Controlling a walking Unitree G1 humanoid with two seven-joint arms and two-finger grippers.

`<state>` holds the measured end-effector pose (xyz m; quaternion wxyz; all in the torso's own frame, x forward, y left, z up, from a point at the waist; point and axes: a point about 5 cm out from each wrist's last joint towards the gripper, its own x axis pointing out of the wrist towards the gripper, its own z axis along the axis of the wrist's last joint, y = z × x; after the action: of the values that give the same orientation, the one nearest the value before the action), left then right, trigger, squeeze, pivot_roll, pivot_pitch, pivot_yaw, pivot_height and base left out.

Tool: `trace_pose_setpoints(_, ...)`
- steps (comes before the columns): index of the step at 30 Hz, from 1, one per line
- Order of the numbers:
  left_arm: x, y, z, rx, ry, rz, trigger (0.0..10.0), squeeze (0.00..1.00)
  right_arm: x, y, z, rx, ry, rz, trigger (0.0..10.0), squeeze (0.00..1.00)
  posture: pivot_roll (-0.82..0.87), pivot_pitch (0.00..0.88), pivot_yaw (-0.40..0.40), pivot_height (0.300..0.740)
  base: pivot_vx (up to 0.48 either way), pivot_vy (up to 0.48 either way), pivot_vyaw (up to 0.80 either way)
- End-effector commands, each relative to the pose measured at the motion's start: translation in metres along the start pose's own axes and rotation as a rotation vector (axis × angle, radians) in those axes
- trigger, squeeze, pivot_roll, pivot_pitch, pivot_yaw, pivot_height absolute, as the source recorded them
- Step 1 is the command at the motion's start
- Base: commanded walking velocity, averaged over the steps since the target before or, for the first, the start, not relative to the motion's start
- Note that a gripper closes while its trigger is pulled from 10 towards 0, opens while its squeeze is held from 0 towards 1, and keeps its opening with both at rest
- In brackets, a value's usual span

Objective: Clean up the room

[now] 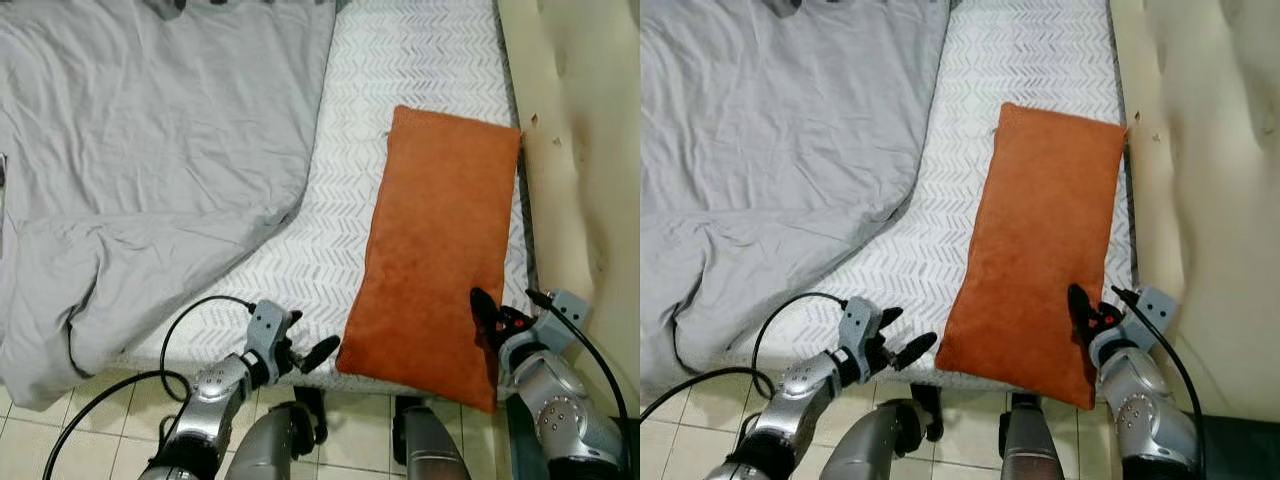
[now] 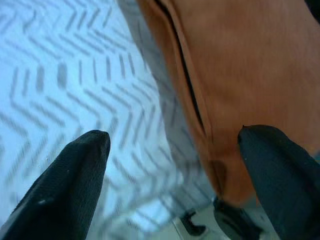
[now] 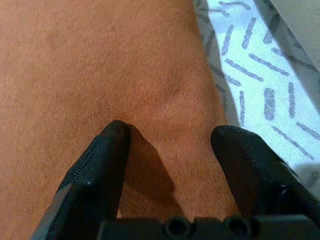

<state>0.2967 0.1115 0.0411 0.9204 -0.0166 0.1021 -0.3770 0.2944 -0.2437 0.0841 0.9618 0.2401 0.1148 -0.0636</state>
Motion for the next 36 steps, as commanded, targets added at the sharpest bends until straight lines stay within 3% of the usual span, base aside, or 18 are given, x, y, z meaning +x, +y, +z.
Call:
trace_pose_setpoints(1,-0.004,-0.005,-0.007,-0.023,0.023,-0.023,10.0,0.0,-0.004,-0.009,-0.032,0.011,0.129,-0.025,10.0,0.0,-0.15,0.413,0.089,0.74,0.0,0.0,0.0)
trace_pose_setpoints(4,-0.002,-0.015,-0.005,-0.043,-0.01,-0.052,10.0,0.0,0.004,-0.007,-0.054,0.011,0.214,-0.007,10.0,0.0,-0.14,0.416,0.09,0.74,0.0,0.0,0.0)
trace_pose_setpoints(8,-0.002,-0.023,-0.008,-0.05,-0.008,-0.083,10.0,0.0,0.009,-0.007,-0.06,0.004,0.242,-0.011,10.0,0.0,-0.13,0.417,0.09,0.74,0.0,0.0,0.0)
trace_pose_setpoints(9,-0.001,-0.026,-0.009,-0.058,-0.007,-0.095,10.0,0.0,0.011,-0.006,-0.061,0.014,0.247,-0.01,3.2,0.0,-0.13,0.421,0.09,0.74,0.0,0.0,0.0)
trace_pose_setpoints(10,0.002,-0.031,-0.011,-0.078,-0.002,-0.109,10.0,0.0,0.015,-0.001,-0.063,0.038,0.254,0.004,0.0,0.0,-0.13,0.421,0.086,0.74,0.0,0.0,0.0)
trace_pose_setpoints(14,0.01,-0.044,-0.013,-0.154,0.009,-0.17,10.0,0.0,0.022,0.009,-0.063,0.074,0.26,0.041,0.0,0.0,-0.12,0.426,0.082,0.74,0.0,0.0,0.0)
trace_pose_setpoints(17,0.023,-0.065,-0.013,-0.216,0.016,-0.284,10.0,0.0,0.027,0.015,-0.062,0.056,0.261,0.069,0.0,0.0,-0.12,0.432,0.073,0.74,0.0,0.0,0.0)
trace_pose_setpoints(21,0.035,-0.076,-0.009,-0.208,0.017,-0.321,10.0,0.0,0.029,0.016,-0.061,0.054,0.259,0.083,0.0,0.0,-0.13,0.436,0.065,0.74,0.0,0.0,0.0)
trace_pose_setpoints(27,0.04,-0.076,-0.002,-0.201,0.004,-0.311,10.0,0.0,0.031,0.018,-0.057,0.073,0.238,0.105,0.0,0.0,-0.15,0.438,0.066,0.74,0.0,0.0,0.0)
trace_pose_setpoints(36,0.033,-0.069,0.004,-0.214,-0.036,-0.311,10.0,0.0,0.036,0.02,-0.026,0.142,0.119,0.109,0.0,0.0,-0.16,0.44,0.067,0.74,0.0,0.0,0.0)
